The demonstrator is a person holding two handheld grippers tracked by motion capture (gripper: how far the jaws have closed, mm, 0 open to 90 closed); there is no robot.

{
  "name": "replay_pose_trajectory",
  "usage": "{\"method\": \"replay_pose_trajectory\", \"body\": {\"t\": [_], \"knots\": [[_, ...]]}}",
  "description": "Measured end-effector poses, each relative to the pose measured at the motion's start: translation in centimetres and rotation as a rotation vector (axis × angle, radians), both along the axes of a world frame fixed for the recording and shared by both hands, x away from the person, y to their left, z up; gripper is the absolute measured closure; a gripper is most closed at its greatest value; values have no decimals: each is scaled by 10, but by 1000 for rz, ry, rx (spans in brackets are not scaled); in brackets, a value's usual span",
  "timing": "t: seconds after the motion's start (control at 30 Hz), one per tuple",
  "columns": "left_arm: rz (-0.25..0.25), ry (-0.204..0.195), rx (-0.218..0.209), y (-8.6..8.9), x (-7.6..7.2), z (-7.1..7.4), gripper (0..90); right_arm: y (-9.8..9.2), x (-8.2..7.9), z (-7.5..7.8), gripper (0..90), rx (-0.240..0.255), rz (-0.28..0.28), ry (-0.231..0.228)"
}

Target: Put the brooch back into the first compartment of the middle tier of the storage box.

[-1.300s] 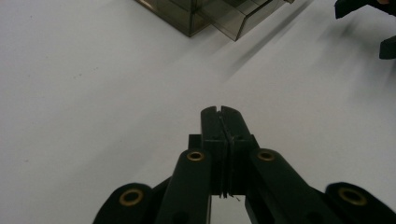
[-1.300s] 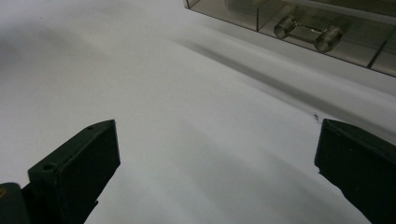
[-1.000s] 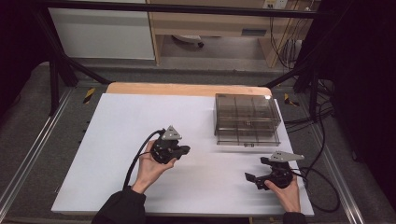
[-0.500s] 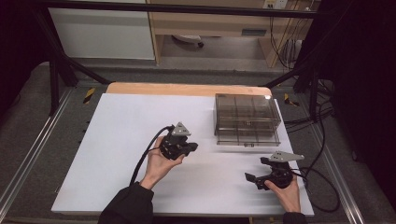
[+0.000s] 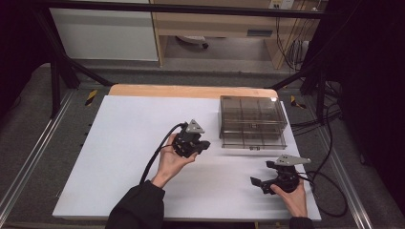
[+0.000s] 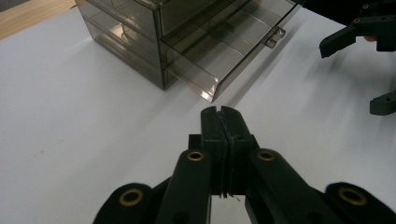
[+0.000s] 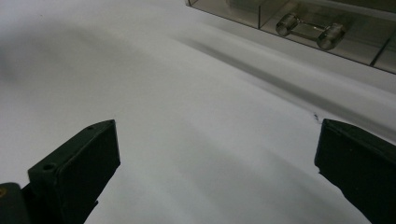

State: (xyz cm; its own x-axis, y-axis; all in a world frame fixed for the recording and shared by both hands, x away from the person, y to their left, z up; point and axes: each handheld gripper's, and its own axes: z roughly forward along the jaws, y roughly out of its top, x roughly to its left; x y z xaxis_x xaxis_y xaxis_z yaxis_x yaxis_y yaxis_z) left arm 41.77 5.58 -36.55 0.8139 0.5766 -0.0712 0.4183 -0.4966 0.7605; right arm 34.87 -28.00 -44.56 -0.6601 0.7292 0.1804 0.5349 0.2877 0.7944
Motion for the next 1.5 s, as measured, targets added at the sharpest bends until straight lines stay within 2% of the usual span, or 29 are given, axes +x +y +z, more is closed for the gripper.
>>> {"method": "replay_pose_trajectory", "body": {"t": [0.4, 0.77, 1.5], "knots": [[-17, -14, 1, -21, 9, 9, 890, 0, 0, 0, 5, 2, 1, -1], [-31, -18, 13, -40, 18, 11, 890, 0, 0, 0, 5, 2, 1, 0], [-37, -20, 32, -73, 37, 5, 890, 0, 0, -1, 5, 2, 6, -1]]}}
